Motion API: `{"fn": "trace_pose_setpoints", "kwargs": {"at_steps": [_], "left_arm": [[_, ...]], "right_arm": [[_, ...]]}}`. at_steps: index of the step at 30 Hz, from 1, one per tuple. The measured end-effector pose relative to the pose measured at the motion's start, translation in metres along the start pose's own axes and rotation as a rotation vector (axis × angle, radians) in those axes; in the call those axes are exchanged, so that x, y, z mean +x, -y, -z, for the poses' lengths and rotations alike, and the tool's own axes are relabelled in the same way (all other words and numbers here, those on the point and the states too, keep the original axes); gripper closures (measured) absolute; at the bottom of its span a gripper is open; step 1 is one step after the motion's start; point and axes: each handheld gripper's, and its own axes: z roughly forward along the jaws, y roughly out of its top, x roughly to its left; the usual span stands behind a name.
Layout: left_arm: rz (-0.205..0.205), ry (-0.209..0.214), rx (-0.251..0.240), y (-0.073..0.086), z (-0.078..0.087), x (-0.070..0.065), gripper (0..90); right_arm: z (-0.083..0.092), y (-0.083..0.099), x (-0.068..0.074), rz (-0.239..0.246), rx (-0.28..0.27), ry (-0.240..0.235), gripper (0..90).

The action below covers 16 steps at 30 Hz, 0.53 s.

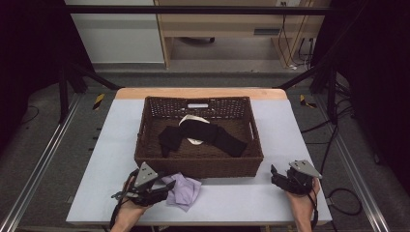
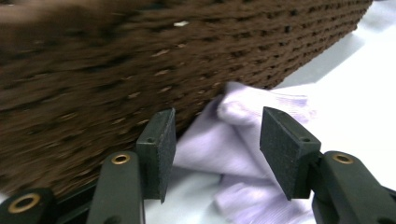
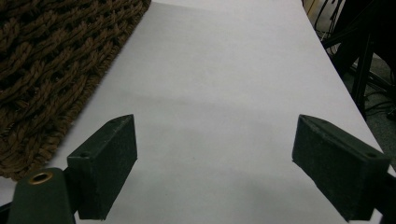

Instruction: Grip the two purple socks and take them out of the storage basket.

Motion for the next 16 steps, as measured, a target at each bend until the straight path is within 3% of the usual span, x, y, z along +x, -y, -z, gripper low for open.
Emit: {"fn": "trace_pose_setpoints", "kwargs": {"at_steps": [7, 11, 14, 16], "left_arm": [[0.019, -0.045, -0.017, 0.003, 0.015, 0.018, 41.7], [0.048, -0.105, -0.021, 0.009, 0.026, 0.037, 40.4], [0.083, -0.09, -0.04, 0.01, 0.034, 0.045, 40.8], [0.08, -0.093, -0.045, 0.01, 0.036, 0.046, 39.5]], "right_arm": [[0.0, 0.0, 0.0, -0.001, -0.002, 0.0, 14.0], [0.0, 0.0, 0.0, -0.002, -0.006, -0.001, 13.9], [0.0, 0.0, -0.001, -0.001, -0.007, 0.001, 13.8], [0.0, 0.0, -0.001, -0.003, -0.006, 0.001, 13.5]]}}
